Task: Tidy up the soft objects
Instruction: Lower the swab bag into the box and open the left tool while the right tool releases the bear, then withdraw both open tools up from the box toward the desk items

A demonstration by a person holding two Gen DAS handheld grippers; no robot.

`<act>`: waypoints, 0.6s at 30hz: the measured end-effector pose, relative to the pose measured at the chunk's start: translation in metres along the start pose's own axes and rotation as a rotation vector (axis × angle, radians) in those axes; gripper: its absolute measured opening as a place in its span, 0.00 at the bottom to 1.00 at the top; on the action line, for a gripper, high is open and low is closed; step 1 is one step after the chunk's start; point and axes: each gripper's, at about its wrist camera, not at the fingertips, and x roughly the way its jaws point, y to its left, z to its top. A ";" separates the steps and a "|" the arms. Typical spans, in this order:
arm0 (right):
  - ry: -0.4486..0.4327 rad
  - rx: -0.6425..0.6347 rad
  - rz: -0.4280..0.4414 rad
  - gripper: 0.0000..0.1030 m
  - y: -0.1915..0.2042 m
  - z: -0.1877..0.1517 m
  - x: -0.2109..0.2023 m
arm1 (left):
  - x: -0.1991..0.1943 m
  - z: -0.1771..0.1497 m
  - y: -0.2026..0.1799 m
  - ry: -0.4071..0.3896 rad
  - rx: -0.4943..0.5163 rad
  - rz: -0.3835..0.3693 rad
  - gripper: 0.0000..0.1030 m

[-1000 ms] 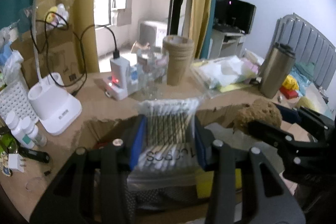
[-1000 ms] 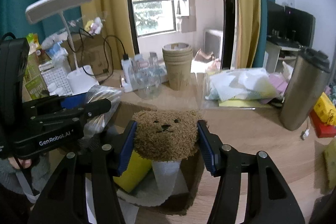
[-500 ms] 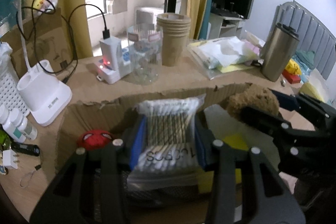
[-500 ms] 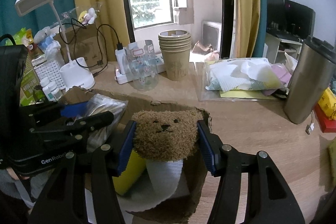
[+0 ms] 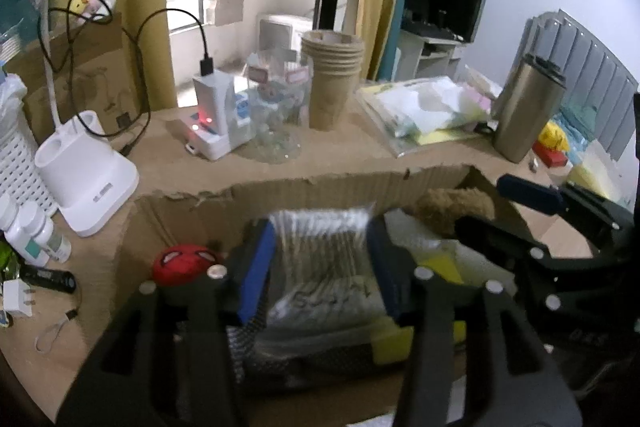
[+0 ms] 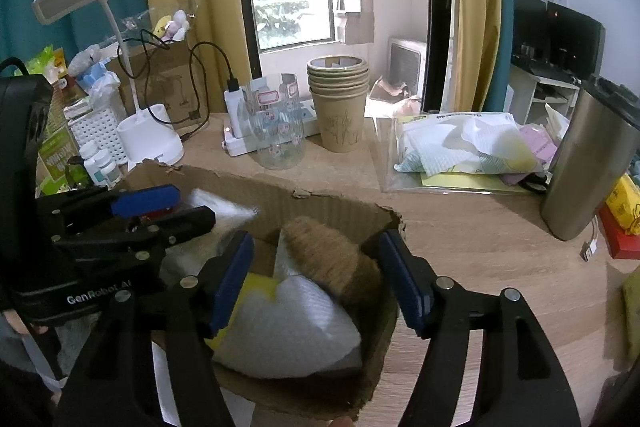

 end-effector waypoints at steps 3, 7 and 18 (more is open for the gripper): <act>-0.015 0.001 -0.005 0.69 0.000 0.001 -0.005 | -0.007 0.001 0.003 -0.014 -0.006 0.008 0.50; -0.041 0.000 -0.015 0.70 0.000 0.002 -0.017 | -0.022 0.003 0.008 -0.055 -0.022 -0.006 0.76; -0.106 -0.007 -0.030 0.70 0.003 0.005 -0.053 | -0.078 0.008 0.021 -0.164 -0.060 -0.047 0.91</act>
